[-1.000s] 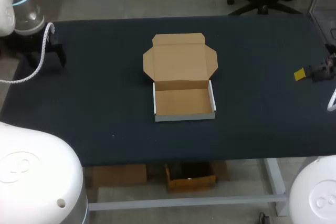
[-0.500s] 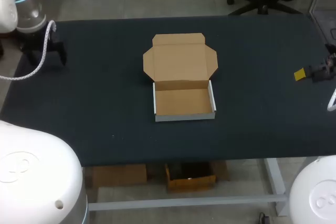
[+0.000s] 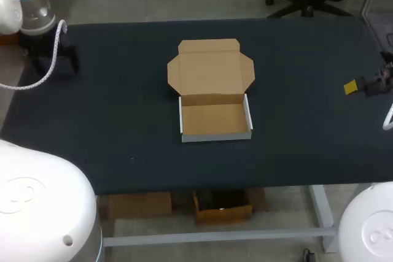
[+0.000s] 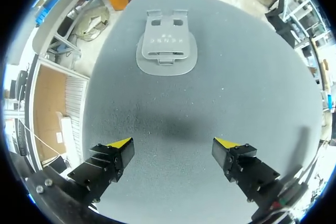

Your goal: Assemble the packaging by folding the flat box into shape, placing the metal phone stand inside, and closing the box properly

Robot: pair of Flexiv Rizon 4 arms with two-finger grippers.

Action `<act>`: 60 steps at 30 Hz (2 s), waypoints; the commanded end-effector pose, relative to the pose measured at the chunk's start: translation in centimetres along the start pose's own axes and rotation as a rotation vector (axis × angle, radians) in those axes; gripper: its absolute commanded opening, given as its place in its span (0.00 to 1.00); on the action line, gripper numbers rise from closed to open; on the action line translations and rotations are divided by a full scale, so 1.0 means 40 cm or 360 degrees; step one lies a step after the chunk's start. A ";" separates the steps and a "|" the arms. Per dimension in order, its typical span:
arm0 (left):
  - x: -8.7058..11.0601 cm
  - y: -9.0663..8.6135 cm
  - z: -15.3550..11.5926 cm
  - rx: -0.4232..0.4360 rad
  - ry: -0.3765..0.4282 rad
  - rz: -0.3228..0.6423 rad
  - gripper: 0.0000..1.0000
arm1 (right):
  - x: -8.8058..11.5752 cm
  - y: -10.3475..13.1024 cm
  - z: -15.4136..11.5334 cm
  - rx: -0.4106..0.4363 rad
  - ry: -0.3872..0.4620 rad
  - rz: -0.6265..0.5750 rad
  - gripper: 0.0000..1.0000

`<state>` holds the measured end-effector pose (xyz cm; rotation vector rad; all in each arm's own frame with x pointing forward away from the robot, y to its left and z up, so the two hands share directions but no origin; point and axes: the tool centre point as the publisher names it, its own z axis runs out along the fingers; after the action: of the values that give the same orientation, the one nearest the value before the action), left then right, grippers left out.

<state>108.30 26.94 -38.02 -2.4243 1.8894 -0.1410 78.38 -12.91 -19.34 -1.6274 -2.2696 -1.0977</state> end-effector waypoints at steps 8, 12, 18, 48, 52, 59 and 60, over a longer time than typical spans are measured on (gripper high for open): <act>0.012 -0.026 0.008 -0.0016 -0.0029 -0.0049 1.00 | 0.001 0.000 -0.005 0.0003 0.0004 0.0000 1.00; 0.011 -0.033 0.014 -0.0037 -0.0031 -0.0087 1.00 | 0.001 0.000 -0.005 0.0003 0.0004 0.0000 1.00; 0.013 -0.039 0.019 -0.0045 -0.0032 -0.0098 1.00 | 0.001 0.000 -0.005 0.0003 0.0004 0.0000 1.00; -0.021 -0.080 0.033 -0.0021 -0.0048 -0.0025 1.00 | 0.001 0.000 -0.005 0.0003 0.0004 0.0000 1.00; -0.025 -0.088 0.034 -0.0007 -0.0047 0.0012 1.00 | 0.001 0.000 -0.005 0.0003 0.0004 0.0000 1.00; -0.037 -0.099 0.034 0.0002 -0.0014 0.0094 1.00 | 0.001 0.000 -0.005 0.0003 0.0004 0.0000 1.00; -0.038 -0.099 0.033 0.0005 -0.0018 0.0097 1.00 | 0.001 0.000 -0.005 0.0003 0.0004 0.0000 1.00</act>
<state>111.67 29.03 -38.88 -2.3534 1.9486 -0.1267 78.38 -12.90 -19.34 -1.6274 -2.2696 -1.0975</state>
